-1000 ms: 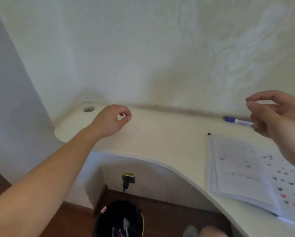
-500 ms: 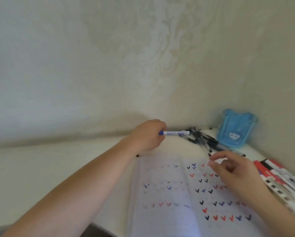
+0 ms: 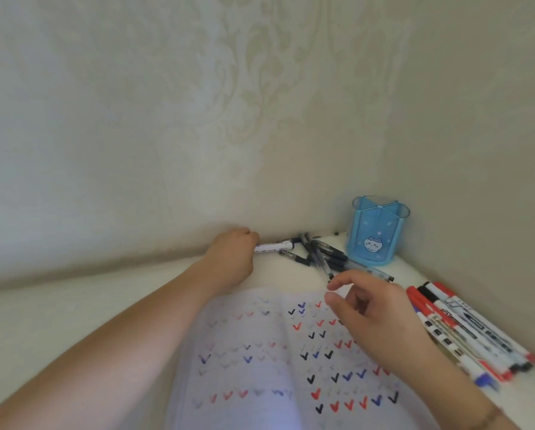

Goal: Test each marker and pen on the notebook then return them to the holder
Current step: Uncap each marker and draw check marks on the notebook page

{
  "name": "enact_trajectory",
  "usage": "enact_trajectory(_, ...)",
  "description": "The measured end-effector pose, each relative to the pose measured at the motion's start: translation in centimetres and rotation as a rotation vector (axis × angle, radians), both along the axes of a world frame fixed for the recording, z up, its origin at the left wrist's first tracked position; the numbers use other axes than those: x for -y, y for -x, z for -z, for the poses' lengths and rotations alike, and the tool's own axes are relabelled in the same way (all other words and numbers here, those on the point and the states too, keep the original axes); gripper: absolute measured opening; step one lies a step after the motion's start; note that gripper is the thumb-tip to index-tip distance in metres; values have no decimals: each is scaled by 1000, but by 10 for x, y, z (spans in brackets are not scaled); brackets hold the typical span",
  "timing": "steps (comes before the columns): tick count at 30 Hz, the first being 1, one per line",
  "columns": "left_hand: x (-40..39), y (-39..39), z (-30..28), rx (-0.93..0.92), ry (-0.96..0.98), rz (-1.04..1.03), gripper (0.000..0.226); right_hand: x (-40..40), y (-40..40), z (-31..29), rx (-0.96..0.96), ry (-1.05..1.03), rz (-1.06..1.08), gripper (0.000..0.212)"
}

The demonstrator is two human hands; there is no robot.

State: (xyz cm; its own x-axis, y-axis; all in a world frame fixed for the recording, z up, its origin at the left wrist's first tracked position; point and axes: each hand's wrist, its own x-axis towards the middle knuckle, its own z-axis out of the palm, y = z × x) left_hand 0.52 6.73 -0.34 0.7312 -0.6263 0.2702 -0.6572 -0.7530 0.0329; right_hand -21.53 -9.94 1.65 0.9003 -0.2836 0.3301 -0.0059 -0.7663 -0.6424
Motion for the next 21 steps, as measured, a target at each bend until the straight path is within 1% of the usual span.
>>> enact_trajectory(4, -17, 33, -19, -37, 149, 118, 25, -4, 1, 1, 11, 62, -2, 24)
enact_trajectory(8, -29, 84, -39, -58, 302, 249, 25, -10, 4, -2, 144, 282, 13, 46)
enact_trajectory(9, -30, 95, -42, -71, 328, 265, 25, -11, 5, -3, 155, 318, 7, 46)
enact_trajectory(12, -33, 119, -51, -110, 389, 286, 24, -13, 5, -4, 170, 404, -17, 34)
enact_trajectory(15, -34, 132, -58, -150, 419, 305, 22, -15, 6, -7, 230, 357, -29, 27)
enact_trajectory(17, -35, 137, -61, -211, 447, 319, 20, -15, 7, -8, 249, 306, -28, 30)
enact_trajectory(19, -34, 141, -63, -262, 484, 342, 18, -15, 7, -8, 245, 310, -54, 34)
enact_trajectory(21, -33, 143, -65, -330, 550, 372, 17, -14, 7, -6, 231, 293, -79, 31)
